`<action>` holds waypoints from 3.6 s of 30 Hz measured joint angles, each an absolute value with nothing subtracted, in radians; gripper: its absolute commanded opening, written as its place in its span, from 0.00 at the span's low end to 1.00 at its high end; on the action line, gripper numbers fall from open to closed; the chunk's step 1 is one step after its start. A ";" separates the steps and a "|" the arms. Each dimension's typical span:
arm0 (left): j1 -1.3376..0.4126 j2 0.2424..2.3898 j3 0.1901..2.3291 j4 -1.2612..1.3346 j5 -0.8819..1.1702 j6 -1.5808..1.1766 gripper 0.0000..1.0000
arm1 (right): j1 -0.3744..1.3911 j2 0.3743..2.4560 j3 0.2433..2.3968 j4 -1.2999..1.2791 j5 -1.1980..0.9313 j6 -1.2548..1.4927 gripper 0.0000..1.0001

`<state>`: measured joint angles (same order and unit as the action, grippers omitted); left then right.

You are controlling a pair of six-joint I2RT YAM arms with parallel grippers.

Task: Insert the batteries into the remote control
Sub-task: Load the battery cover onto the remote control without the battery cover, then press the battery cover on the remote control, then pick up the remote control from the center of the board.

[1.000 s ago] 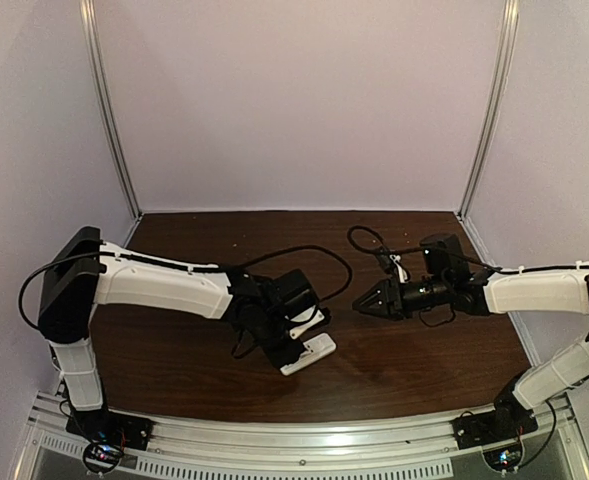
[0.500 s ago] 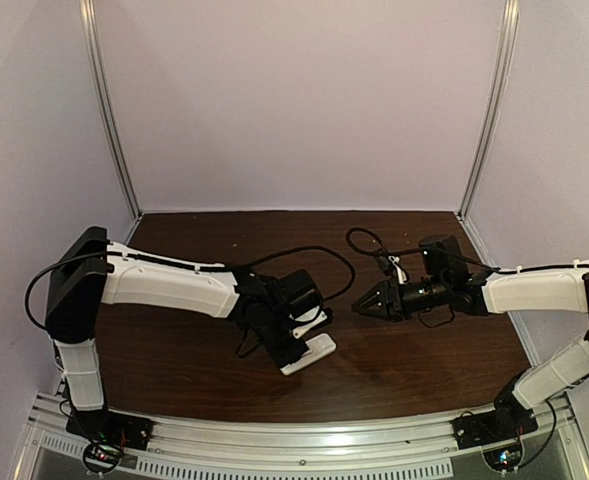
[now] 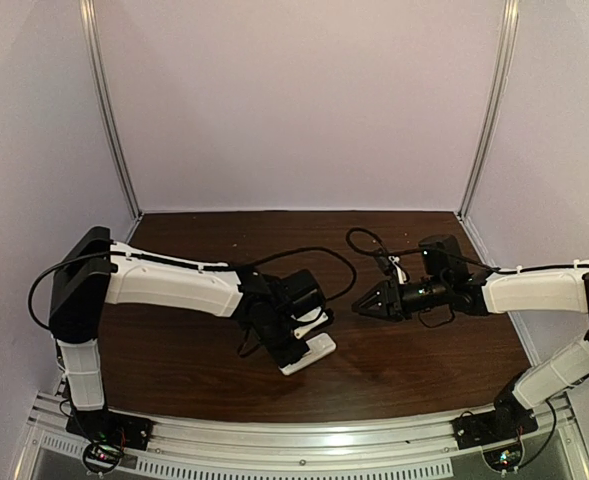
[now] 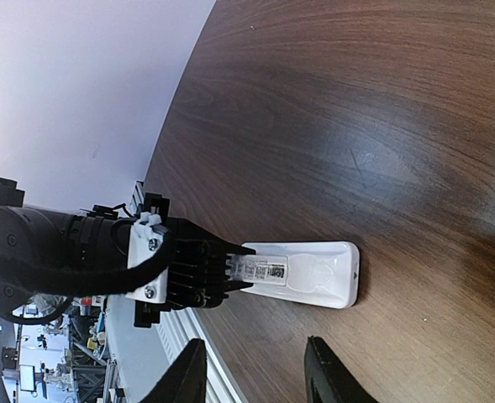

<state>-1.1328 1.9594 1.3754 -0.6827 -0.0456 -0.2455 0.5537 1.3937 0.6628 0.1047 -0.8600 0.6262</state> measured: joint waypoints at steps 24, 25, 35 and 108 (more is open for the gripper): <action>-1.092 1.905 1.330 -0.644 0.049 -0.257 0.53 | 0.553 1.394 0.662 0.109 -0.862 0.624 0.42; -1.079 1.877 1.311 -0.636 0.064 -0.260 0.53 | 0.553 1.394 0.662 0.109 -0.863 0.624 0.42; -1.011 1.782 1.259 -0.590 0.090 -0.268 0.54 | 0.553 1.394 0.661 0.109 -0.867 0.624 0.42; -1.058 1.746 1.100 -0.444 0.118 -0.230 0.78 | 0.541 1.276 0.639 0.127 -0.817 0.641 0.76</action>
<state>-1.0576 1.7462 1.1004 -0.4442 0.1181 -0.2298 0.5411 1.2762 0.6388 0.1268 -0.8173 0.6411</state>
